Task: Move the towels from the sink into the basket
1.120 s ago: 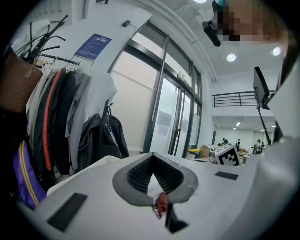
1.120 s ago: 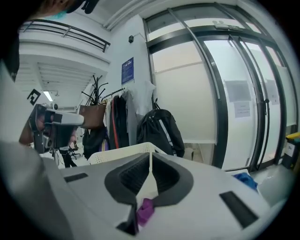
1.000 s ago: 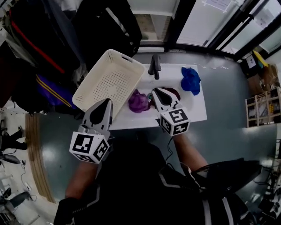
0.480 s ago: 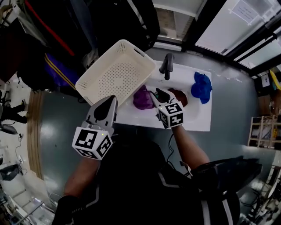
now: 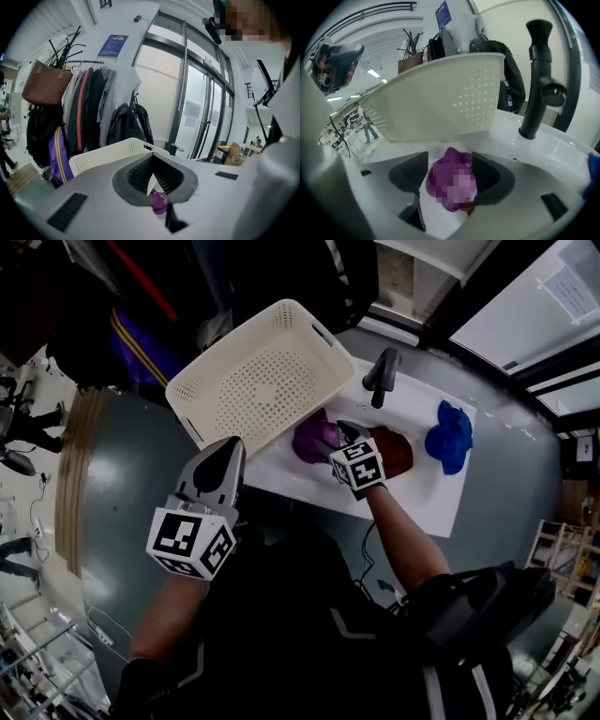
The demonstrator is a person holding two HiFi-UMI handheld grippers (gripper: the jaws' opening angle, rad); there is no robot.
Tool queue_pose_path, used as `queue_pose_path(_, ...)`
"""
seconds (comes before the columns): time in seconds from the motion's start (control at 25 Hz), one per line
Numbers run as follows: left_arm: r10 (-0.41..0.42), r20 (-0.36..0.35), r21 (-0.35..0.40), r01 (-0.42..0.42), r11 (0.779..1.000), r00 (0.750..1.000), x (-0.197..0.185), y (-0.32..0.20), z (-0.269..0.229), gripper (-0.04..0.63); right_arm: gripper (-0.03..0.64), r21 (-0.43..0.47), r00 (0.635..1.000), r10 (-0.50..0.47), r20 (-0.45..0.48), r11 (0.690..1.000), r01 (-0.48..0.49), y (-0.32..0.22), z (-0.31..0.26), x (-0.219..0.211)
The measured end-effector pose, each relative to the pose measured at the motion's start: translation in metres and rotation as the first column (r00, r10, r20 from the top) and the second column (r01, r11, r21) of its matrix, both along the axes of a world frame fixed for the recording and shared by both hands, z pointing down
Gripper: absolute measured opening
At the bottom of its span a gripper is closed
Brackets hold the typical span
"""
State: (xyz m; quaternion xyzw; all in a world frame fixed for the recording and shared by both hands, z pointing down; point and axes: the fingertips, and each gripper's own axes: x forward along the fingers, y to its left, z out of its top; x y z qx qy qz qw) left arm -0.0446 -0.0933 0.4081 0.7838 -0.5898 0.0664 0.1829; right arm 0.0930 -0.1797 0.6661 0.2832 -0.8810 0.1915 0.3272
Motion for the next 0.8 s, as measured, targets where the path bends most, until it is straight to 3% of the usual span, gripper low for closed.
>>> queue_pose_path(0.24, -0.016, 0.013, -0.018, 0.016, 1.000, 1.000, 0.005, 0.000, 0.007, 0.003, 0.348, -0.120, 0.999, -0.004, -0.034, 0.993, 0.000, -0.005, 0.047, -0.008)
queue_pose_path(0.8, -0.051, 0.031, -0.083, 0.053, 0.995, 0.998, -0.004, 0.014, 0.022, 0.003, 0.373, -0.204, 0.976, -0.076, -0.203, 0.978, 0.034, -0.005, 0.120, -0.005)
